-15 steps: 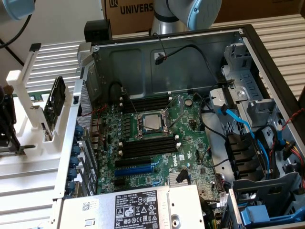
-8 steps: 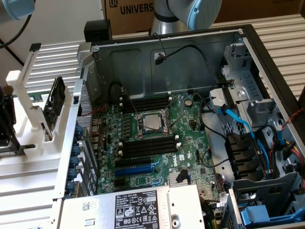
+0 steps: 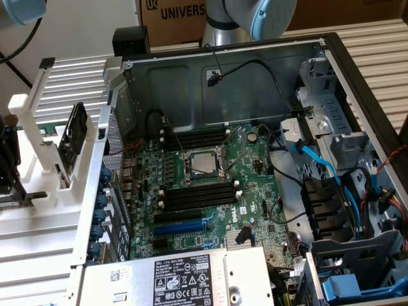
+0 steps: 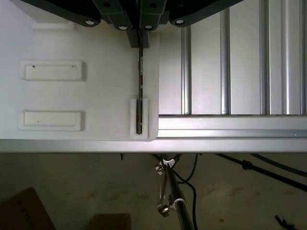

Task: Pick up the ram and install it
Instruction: 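Pick up the ram and move it above insertion slot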

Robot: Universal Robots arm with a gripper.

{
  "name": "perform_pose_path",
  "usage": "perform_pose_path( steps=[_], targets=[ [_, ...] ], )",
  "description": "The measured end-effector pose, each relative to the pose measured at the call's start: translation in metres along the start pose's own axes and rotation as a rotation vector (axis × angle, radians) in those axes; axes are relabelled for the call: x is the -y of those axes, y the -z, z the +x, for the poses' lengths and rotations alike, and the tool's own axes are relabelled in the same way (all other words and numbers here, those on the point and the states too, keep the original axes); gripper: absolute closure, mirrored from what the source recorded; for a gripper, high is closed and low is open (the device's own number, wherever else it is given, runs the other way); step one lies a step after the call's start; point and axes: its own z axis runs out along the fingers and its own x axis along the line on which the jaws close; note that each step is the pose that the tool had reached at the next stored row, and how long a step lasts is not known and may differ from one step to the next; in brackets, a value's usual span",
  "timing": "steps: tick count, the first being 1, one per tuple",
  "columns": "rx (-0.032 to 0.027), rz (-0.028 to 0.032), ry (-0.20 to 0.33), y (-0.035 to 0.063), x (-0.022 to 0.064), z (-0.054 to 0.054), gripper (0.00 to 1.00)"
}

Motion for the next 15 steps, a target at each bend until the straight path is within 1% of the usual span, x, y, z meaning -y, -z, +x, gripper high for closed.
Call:
perform_pose_path(
  steps=[6, 10, 14, 15],
  targets=[
    [0.0002, -0.0001, 0.0, 0.0078, -0.0009, 0.0, 0.88],
    [0.0002, -0.0001, 0.0, 0.0153, -0.0015, 0.0, 0.88],
    [0.0001, -0.0002, -0.001, 0.0255, -0.0017, 0.0, 0.88],
    [0.0002, -0.0001, -0.002, 0.0317, -0.0018, 0.0, 0.88]
  ],
)
